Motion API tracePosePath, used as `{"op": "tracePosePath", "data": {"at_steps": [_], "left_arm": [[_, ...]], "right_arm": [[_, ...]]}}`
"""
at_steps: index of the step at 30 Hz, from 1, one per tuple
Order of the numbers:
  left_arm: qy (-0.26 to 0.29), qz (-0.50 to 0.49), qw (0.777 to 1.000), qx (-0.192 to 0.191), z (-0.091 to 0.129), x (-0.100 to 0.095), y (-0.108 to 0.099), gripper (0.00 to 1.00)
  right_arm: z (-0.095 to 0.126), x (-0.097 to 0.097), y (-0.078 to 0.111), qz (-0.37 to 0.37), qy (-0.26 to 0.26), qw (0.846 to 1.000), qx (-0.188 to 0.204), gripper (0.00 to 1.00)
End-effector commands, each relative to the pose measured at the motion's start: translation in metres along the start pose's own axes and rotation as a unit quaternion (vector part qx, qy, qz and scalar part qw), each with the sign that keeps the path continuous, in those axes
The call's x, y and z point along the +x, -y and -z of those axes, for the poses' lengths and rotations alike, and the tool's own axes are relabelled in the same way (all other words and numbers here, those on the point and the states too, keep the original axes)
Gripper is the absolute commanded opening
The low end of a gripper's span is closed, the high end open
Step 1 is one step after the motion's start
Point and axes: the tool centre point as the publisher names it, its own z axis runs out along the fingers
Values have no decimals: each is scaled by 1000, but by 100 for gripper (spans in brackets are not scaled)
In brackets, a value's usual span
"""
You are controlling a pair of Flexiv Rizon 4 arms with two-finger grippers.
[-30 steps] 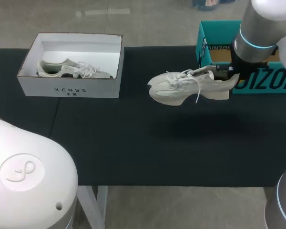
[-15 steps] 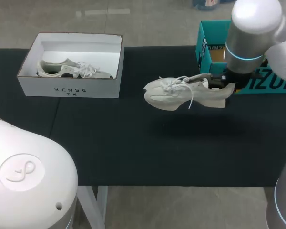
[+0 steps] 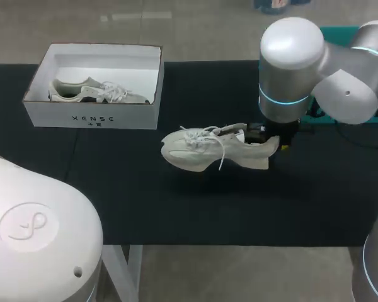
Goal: Take the shoe out of the shoebox, open the shoe tongue, remove and reinsert the insole, then place the shoe into the shoebox
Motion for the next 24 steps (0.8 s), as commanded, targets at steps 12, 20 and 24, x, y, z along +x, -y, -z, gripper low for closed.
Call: {"op": "tracePosePath", "data": {"at_steps": [12, 20, 24], "left_arm": [[-1, 0, 1000, 3, -1, 0, -2, 100], [-1, 0, 1000, 3, -1, 0, -2, 100], [-1, 0, 1000, 3, -1, 0, -2, 100]], "right_arm": [[-54, 34, 21, 19, 22, 999, 37, 0], [-53, 32, 18, 17, 28, 999, 30, 100], [-36, 28, 17, 25, 18, 999, 22, 100]]}}
